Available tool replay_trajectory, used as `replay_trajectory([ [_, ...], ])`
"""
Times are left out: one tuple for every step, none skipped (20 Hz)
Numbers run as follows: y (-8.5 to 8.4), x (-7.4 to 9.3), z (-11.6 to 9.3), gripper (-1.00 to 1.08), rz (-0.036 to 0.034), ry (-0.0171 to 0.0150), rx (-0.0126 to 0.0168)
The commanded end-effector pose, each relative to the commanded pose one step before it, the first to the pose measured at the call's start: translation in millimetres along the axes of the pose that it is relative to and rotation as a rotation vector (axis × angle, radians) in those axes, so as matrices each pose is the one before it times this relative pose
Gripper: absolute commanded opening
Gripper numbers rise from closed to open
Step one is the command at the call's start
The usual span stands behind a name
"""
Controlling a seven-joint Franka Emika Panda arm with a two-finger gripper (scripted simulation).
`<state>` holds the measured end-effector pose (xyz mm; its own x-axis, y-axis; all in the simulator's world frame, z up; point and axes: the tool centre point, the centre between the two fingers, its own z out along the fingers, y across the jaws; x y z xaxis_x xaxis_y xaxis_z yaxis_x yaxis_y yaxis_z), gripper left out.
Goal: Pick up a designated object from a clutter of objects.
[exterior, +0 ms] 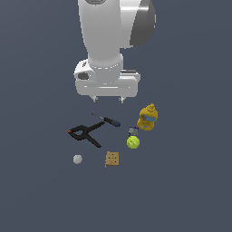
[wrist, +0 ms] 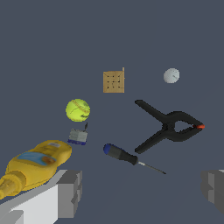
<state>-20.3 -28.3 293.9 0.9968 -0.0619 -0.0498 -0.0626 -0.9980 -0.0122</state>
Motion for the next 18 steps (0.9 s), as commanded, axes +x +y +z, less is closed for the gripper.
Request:
replay_trajectory([
  [0.01,0.0,0.0,1.0,0.0,0.0,0.0],
  [0.48,-0.07,-0.14,1.0,0.00095,0.00021,0.00002],
  [1.27,-0.17,-0.38,1.0,0.00253,0.00052,0.0001],
  [2.18,-0.29,-0.65,1.0,0.00433,0.00089,0.00016],
  [3.02,-0.41,-0.91,1.0,0.00601,0.00123,0.00023],
  [3.86,-0.53,-1.16,1.0,0.00765,0.00157,0.00029],
  [4.68,-0.65,-1.43,1.0,0.00924,0.00189,0.00036],
  [4.44,-0.62,-1.38,1.0,0.00871,0.00178,0.00036],
  [3.53,-0.5,-1.13,1.0,0.00686,0.0014,0.00029],
  [2.66,-0.38,-0.88,1.0,0.0051,0.00104,0.00023],
  [1.77,-0.26,-0.62,1.0,0.00331,0.00068,0.00017],
  [0.85,-0.14,-0.34,1.0,0.00151,0.00031,0.00009],
  [0.05,-0.02,-0.06,1.0,0.0,0.0,0.0],
  [-0.82,0.13,0.31,1.0,-0.00151,-0.00031,-0.00006],
  [-1.02,0.22,0.68,1.0,-0.00116,-0.00024,-0.00019],
  [-0.61,0.27,0.98,1.0,0.00064,0.00012,-0.00024],
  [-0.64,0.37,1.41,1.0,0.0016,0.00032,-0.00045],
  [-1.04,0.5,1.93,1.0,0.00171,0.00034,-0.00053],
])
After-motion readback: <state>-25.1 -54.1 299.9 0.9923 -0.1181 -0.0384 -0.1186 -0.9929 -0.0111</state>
